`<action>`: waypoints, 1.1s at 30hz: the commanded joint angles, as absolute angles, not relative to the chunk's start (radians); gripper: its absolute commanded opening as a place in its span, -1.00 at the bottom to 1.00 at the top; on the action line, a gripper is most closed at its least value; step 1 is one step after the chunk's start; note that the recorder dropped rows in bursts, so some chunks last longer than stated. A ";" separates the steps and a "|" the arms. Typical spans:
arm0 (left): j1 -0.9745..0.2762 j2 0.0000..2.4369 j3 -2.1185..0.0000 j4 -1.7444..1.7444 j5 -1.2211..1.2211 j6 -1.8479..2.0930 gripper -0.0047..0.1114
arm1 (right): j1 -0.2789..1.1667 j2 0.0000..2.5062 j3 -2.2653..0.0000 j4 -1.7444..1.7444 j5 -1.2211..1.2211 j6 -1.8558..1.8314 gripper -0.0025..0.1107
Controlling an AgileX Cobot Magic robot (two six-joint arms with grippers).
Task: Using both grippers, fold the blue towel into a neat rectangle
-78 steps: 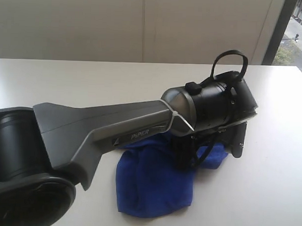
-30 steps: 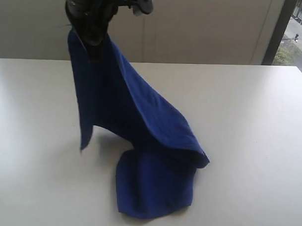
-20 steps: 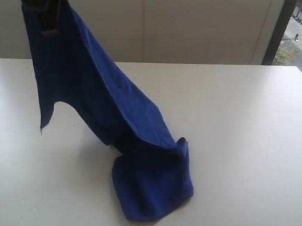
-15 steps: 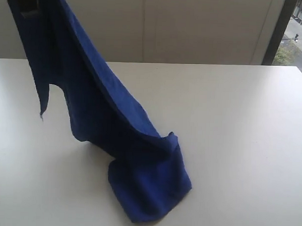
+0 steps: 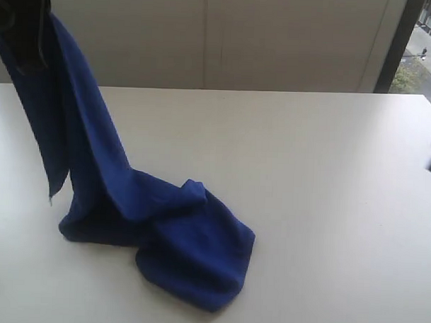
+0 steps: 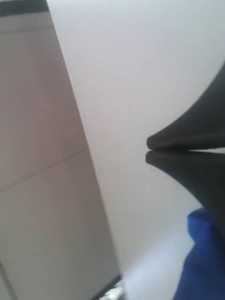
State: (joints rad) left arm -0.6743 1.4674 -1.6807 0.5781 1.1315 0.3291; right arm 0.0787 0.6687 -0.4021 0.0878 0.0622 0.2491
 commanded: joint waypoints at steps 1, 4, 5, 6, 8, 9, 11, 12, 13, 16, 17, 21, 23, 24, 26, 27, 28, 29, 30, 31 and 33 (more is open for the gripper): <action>-0.669 1.456 -1.595 0.569 1.221 0.312 -0.92 | 0.190 1.118 -0.828 0.158 0.496 -0.388 -0.96; -0.669 1.456 -1.563 0.569 1.221 0.310 -0.92 | 0.190 1.421 -1.115 0.510 0.929 -0.967 -0.96; -0.669 1.456 -1.555 0.569 1.221 0.310 -0.92 | 0.190 1.488 -1.177 0.566 0.998 -1.063 -0.96; -0.669 1.456 -1.553 0.569 1.221 0.310 -0.92 | 0.192 1.549 -1.228 0.609 1.036 -1.169 -0.96; -0.669 1.456 -1.546 0.566 1.221 0.310 -0.92 | 0.192 1.640 -1.301 0.673 1.067 -1.362 -0.92; -0.669 1.456 -1.546 0.564 1.221 0.308 -0.92 | 0.192 1.681 -1.325 0.696 1.054 -1.459 -0.85; -0.669 1.456 -1.546 0.562 1.221 0.302 -0.92 | 0.192 1.741 -1.353 0.722 0.986 -1.589 -0.63; -0.669 1.456 -1.546 0.560 1.221 0.298 -0.92 | 0.194 1.768 -1.364 0.733 0.928 -1.639 -0.48; -0.669 1.456 -1.546 0.560 1.221 0.295 -0.92 | 0.199 1.791 -1.371 0.738 0.877 -1.665 -0.33; -0.669 1.456 -1.546 0.553 1.221 0.287 -0.92 | 0.229 1.836 -1.383 0.738 0.714 -1.776 -0.03; -0.669 1.456 -1.546 0.543 1.221 0.287 -0.92 | 0.246 1.849 -1.385 0.738 0.667 -1.814 -0.02; -0.669 1.456 -1.546 0.521 1.221 0.275 -0.92 | 0.336 1.903 -1.385 0.736 0.455 -1.839 -0.08; -0.669 1.456 -1.544 0.505 1.221 0.267 -0.92 | 0.378 1.930 -1.389 0.729 0.422 -1.860 -0.14; -0.669 1.456 -1.537 0.501 1.221 0.267 -0.92 | 0.395 1.946 -1.397 0.725 0.434 -1.863 -0.17; -0.669 1.456 -1.515 0.501 1.221 0.265 -0.92 | 0.417 1.977 -1.412 0.725 0.479 -1.863 -0.21; -0.669 1.456 -1.502 0.501 1.221 0.265 -0.92 | 0.425 1.991 -1.417 0.723 0.498 -1.863 -0.22; -0.669 1.456 -1.484 0.501 1.221 0.265 -0.92 | 0.430 2.006 -1.422 0.719 0.507 -1.863 -0.22; -0.669 1.456 -1.467 0.501 1.221 0.265 -0.92 | 0.433 2.015 -1.422 0.719 0.507 -1.863 -0.22; -0.669 1.456 -1.449 0.501 1.221 0.265 -0.92 | 0.435 2.023 -1.422 0.714 0.509 -1.863 -0.22; -0.669 1.456 -1.431 0.501 1.221 0.265 -0.92 | 0.435 2.027 -1.422 0.702 0.524 -1.863 -0.22; -0.669 1.456 -1.403 0.501 1.221 0.265 -0.92 | 0.435 2.028 -1.422 0.675 0.576 -1.858 -0.22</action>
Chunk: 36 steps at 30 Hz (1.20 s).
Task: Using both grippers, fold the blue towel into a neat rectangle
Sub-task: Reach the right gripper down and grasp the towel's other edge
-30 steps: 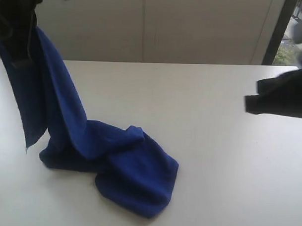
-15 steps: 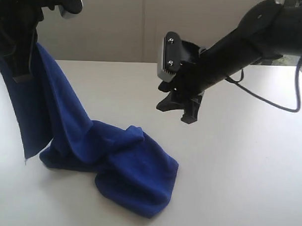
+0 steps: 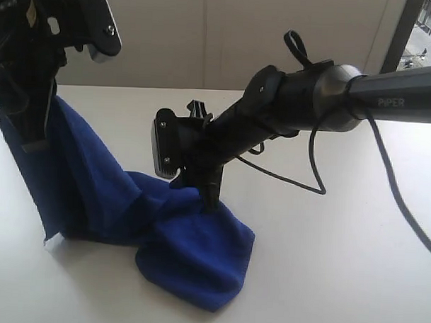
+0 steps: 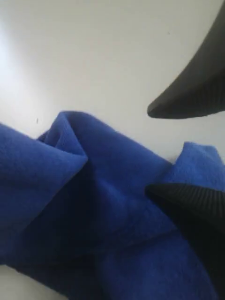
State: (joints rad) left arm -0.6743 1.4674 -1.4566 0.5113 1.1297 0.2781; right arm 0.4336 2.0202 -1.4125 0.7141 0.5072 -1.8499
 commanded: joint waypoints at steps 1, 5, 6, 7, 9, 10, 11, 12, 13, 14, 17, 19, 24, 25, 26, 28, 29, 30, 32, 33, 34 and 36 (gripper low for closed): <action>-0.669 1.456 -1.390 0.501 1.221 0.265 -0.92 | 0.435 2.028 -1.422 0.658 0.606 -1.856 -0.22; -0.669 1.456 -1.362 0.506 1.221 0.265 -0.92 | 0.435 2.032 -1.422 0.623 0.627 -1.856 -0.22; -0.669 1.456 -1.357 0.506 1.221 0.265 -0.92 | 0.435 2.034 -1.422 0.623 0.620 -1.856 -0.22; -0.669 1.456 -1.357 0.506 1.221 0.265 -0.92 | 0.435 2.036 -1.422 0.623 0.615 -1.857 -0.22; -0.669 1.456 -1.357 0.506 1.221 0.263 -0.92 | 0.437 2.050 -1.422 0.623 0.591 -1.857 -0.22; -0.669 1.456 -1.357 0.506 1.221 0.263 -0.92 | 0.438 2.057 -1.422 0.623 0.577 -1.857 -0.22; -0.669 1.456 -1.357 0.506 1.221 0.263 -0.92 | 0.441 2.067 -1.422 0.623 0.557 -1.857 -0.22; -0.669 1.456 -1.357 0.506 1.221 0.263 -0.92 | 0.443 2.075 -1.422 0.623 0.530 -1.857 -0.22; -0.669 1.456 -1.357 0.506 1.221 0.263 -0.92 | 0.446 2.083 -1.422 0.623 0.507 -1.857 -0.22; -0.669 1.456 -1.357 0.506 1.221 0.263 -0.92 | 0.450 2.087 -1.422 0.621 0.484 -1.857 -0.22; -0.669 1.456 -1.357 0.506 1.221 0.263 -0.92 | 0.458 2.101 -1.422 0.608 0.462 -1.857 -0.27; -0.669 1.456 -1.357 0.506 1.221 0.263 -0.92 | 0.458 2.108 -1.422 0.603 0.462 -1.857 -0.40; -0.669 1.456 -1.357 0.506 1.221 0.263 -0.92 | 0.458 2.085 -1.422 0.601 0.438 -1.763 -0.93; -0.669 1.456 -1.357 0.506 1.221 0.263 -0.92 | 0.458 2.070 -1.422 0.601 0.428 -1.737 -0.95; -0.669 1.456 -1.357 0.508 1.221 0.263 -0.92 | 0.458 2.053 -1.422 0.585 0.417 -1.712 -0.96; -0.669 1.456 -1.357 0.517 1.221 0.263 -0.92 | 0.458 2.013 -1.422 0.482 0.396 -1.629 -0.96; -0.669 1.456 -1.357 0.523 1.221 0.261 -0.92 | 0.458 1.995 -1.422 0.426 0.391 -1.553 -0.96; -0.669 1.456 -1.357 0.540 1.221 0.246 -0.92 | 0.458 1.973 -1.422 0.346 0.387 -1.461 -0.96; -0.669 1.454 -1.357 0.599 1.221 0.201 -0.92 | 0.458 1.929 -1.422 0.172 0.400 -1.272 -0.96; -0.669 1.454 -1.357 0.636 1.221 0.174 -0.92 | 0.458 1.905 -1.422 0.069 0.412 -1.184 -0.96; -0.669 1.454 -1.357 0.675 1.221 0.151 -0.92 | 0.458 1.881 -1.422 -0.032 0.440 -1.056 -0.96; -0.669 1.454 -1.357 0.740 1.221 0.115 -0.92 | 0.458 1.838 -1.422 -0.193 0.495 -0.887 -0.96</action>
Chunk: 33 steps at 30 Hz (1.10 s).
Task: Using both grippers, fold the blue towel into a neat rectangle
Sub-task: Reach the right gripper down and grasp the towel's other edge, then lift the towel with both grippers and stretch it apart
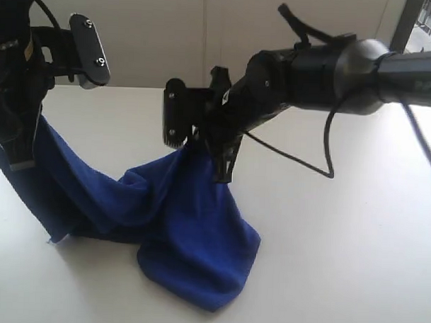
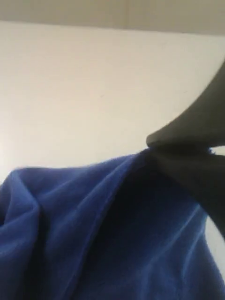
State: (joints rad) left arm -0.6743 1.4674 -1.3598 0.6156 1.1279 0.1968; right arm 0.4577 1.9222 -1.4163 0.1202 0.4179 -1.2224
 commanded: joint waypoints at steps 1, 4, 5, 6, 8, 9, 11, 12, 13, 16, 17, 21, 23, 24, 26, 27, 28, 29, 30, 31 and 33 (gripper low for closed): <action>-0.669 1.454 -1.357 0.771 1.221 0.096 -0.92 | 0.458 1.809 -1.422 -0.298 0.528 -0.809 -0.96; -0.669 1.433 -1.357 0.804 1.221 0.066 -0.92 | 0.458 1.744 -1.422 -0.488 0.639 -0.611 -0.96; -0.669 1.425 -1.357 0.804 1.221 0.064 -0.92 | 0.458 1.725 -1.422 -0.529 0.667 -0.570 -0.96; -0.671 1.412 -1.357 0.804 1.221 0.059 -0.92 | 0.458 1.703 -1.422 -0.570 0.699 -0.530 -0.96; -0.671 1.392 -1.357 0.802 1.221 0.059 -0.92 | 0.458 1.655 -1.422 -0.636 0.746 -0.477 -0.96; -0.671 1.377 -1.357 0.800 1.221 0.059 -0.92 | 0.458 1.631 -1.422 -0.661 0.765 -0.449 -0.96; -0.671 1.353 -1.357 0.800 1.221 0.057 -0.92 | 0.458 1.589 -1.422 -0.701 0.790 -0.401 -0.96; -0.671 1.338 -1.357 0.800 1.213 0.052 -0.92 | 0.458 1.566 -1.422 -0.725 0.800 -0.372 -0.96; -0.671 1.324 -1.357 0.800 1.207 0.047 -0.92 | 0.458 1.543 -1.422 -0.745 0.809 -0.337 -0.96; -0.671 1.283 -1.359 0.763 1.202 0.039 -0.92 | 0.458 1.485 -1.422 -0.742 0.850 -0.273 -0.96; -0.671 1.270 -1.359 0.741 1.202 0.039 -0.92 | 0.458 1.471 -1.422 -0.737 0.879 -0.266 -0.96; -0.671 1.232 -1.359 0.612 1.221 0.111 -0.92 | 0.458 1.448 -1.422 -0.704 1.042 -0.266 -0.96; -0.671 1.223 -1.357 0.554 1.221 0.156 -0.92 | 0.458 1.444 -1.412 -0.673 1.110 -0.266 -0.96; -0.671 1.221 -1.357 0.525 1.221 0.175 -0.92 | 0.458 1.439 -1.407 -0.660 1.131 -0.266 -0.96; -0.671 1.221 -1.357 0.476 1.221 0.213 -0.92 | 0.458 1.428 -1.396 -0.613 1.184 -0.266 -0.96; -0.671 1.221 -1.357 0.444 1.221 0.220 -0.92 | 0.460 1.422 -1.393 -0.593 1.203 -0.266 -0.96; -0.671 1.218 -1.357 0.411 1.221 0.233 -0.92 | 0.464 1.413 -1.392 -0.571 1.221 -0.266 -0.96; -0.671 1.209 -1.357 0.345 1.221 0.283 -0.92 | 0.478 1.390 -1.392 -0.565 1.221 -0.268 -0.96; -0.671 1.209 -1.357 0.321 1.221 0.295 -0.92 | 0.491 1.376 -1.392 -0.565 1.221 -0.274 -0.96; -0.671 1.206 -1.357 0.305 1.221 0.295 -0.92 | 0.503 1.352 -1.392 -0.559 1.221 -0.282 -0.96; -0.671 1.204 -1.357 0.305 1.221 0.276 -0.92 | 0.519 1.322 -1.392 -0.552 1.221 -0.284 -0.96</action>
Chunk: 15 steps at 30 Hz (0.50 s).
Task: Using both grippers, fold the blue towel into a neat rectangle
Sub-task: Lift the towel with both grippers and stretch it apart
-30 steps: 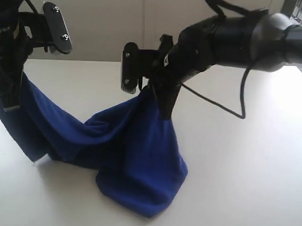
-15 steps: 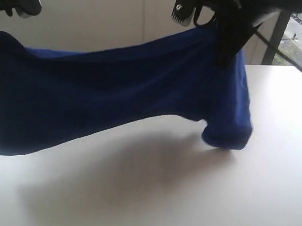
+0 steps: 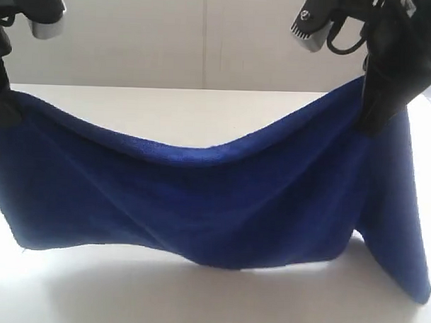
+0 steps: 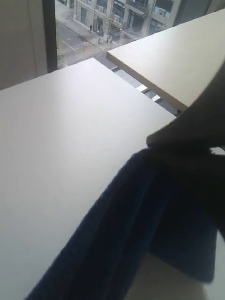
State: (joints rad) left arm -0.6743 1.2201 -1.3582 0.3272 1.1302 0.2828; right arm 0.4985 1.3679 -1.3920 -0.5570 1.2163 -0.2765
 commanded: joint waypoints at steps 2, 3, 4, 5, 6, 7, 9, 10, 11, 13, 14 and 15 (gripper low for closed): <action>-0.671 1.188 -1.357 0.280 1.221 0.238 -0.92 | 0.519 1.304 -1.392 -0.518 1.221 -0.284 -0.96; -0.671 1.182 -1.357 0.266 1.221 0.231 -0.92 | 0.519 1.299 -1.392 -0.507 1.221 -0.284 -0.96; -0.671 1.176 -1.357 0.277 1.221 0.226 -0.92 | 0.519 1.299 -1.392 -0.507 1.221 -0.284 -0.96; -0.669 1.176 -1.357 0.298 1.221 0.216 -0.92 | 0.519 1.306 -1.392 -0.509 1.221 -0.284 -0.96; -0.663 1.176 -1.355 0.322 1.221 0.205 -0.92 | 0.519 1.316 -1.392 -0.511 1.221 -0.281 -0.96; -0.647 1.190 -1.346 0.337 1.221 0.197 -0.92 | 0.519 1.337 -1.381 -0.525 1.221 -0.259 -0.96; -0.607 1.230 -1.306 0.339 1.221 0.197 -0.92 | 0.516 1.384 -1.361 -0.534 1.221 -0.248 -0.96; -0.596 1.246 -1.289 0.339 1.221 0.197 -0.92 | 0.516 1.400 -1.358 -0.536 1.221 -0.243 -0.96; -0.585 1.261 -1.270 0.339 1.221 0.197 -0.92 | 0.516 1.421 -1.350 -0.542 1.221 -0.231 -0.96; -0.571 1.287 -1.241 0.345 1.181 0.197 -0.92 | 0.516 1.461 -1.341 -0.569 1.210 -0.212 -0.96; -0.563 1.305 -1.224 0.355 1.124 0.197 -0.92 | 0.516 1.482 -1.337 -0.588 1.178 -0.202 -0.96; -0.557 1.321 -1.214 0.365 1.078 0.197 -0.92 | 0.516 1.505 -1.335 -0.609 1.146 -0.182 -0.96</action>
